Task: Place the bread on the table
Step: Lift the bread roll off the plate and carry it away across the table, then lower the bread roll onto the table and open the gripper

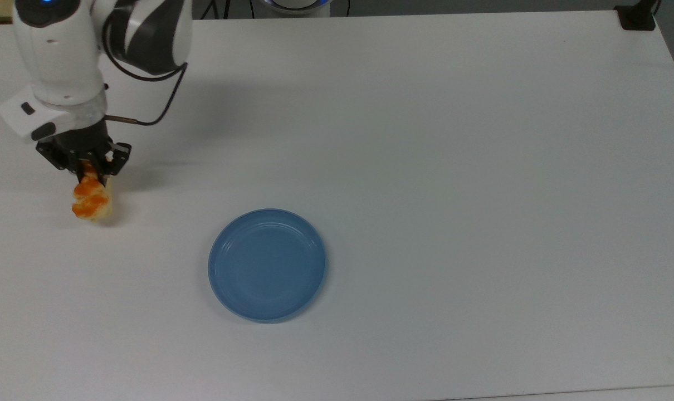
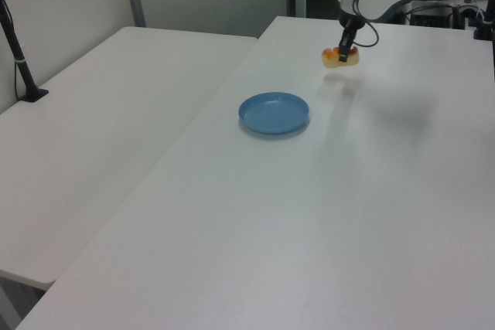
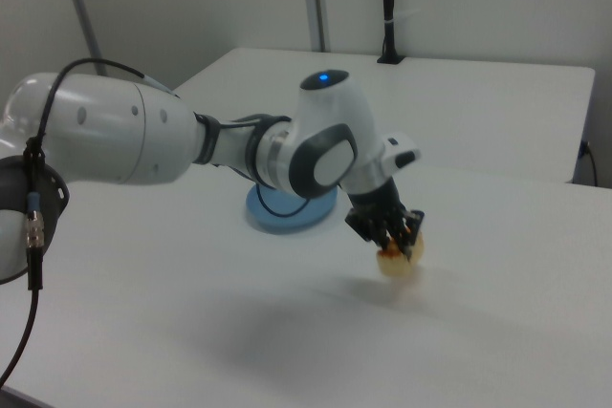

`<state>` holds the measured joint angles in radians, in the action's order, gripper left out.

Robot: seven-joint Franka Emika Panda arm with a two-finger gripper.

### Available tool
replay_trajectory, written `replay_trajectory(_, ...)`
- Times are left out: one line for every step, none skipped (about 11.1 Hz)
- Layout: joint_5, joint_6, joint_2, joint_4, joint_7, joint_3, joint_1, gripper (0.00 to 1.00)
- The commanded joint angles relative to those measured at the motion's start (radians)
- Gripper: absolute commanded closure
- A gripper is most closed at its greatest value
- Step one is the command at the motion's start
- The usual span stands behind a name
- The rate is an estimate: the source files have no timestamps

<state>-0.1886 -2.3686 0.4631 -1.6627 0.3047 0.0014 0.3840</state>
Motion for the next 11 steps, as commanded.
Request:
replay_trajectory(0.04,-0.001,0.009,-0.051,0.166,0.009,0.087,0.7)
replay_trajectory(0.041,-0.003,0.017,-0.051,0.183,0.009,0.101,0.7)
replay_trajectory(0.041,-0.004,0.019,-0.051,0.183,0.009,0.113,0.7)
replay_trajectory(0.041,-0.003,0.019,-0.051,0.183,0.009,0.116,0.58)
replay_trajectory(0.041,0.0,0.017,-0.051,0.179,0.009,0.118,0.24)
replay_trajectory(0.043,0.006,0.017,-0.051,0.18,0.008,0.118,0.0)
replay_trajectory(0.043,0.009,0.013,-0.052,0.177,0.008,0.118,0.0)
replay_trajectory(0.043,0.017,0.011,-0.058,0.171,0.008,0.118,0.0)
replay_trajectory(0.046,0.029,0.009,-0.057,0.168,0.008,0.118,0.0)
replay_trajectory(0.076,0.047,0.002,-0.057,0.169,0.008,0.118,0.0)
replay_trajectory(0.113,0.08,-0.012,-0.054,0.168,0.008,0.118,0.0)
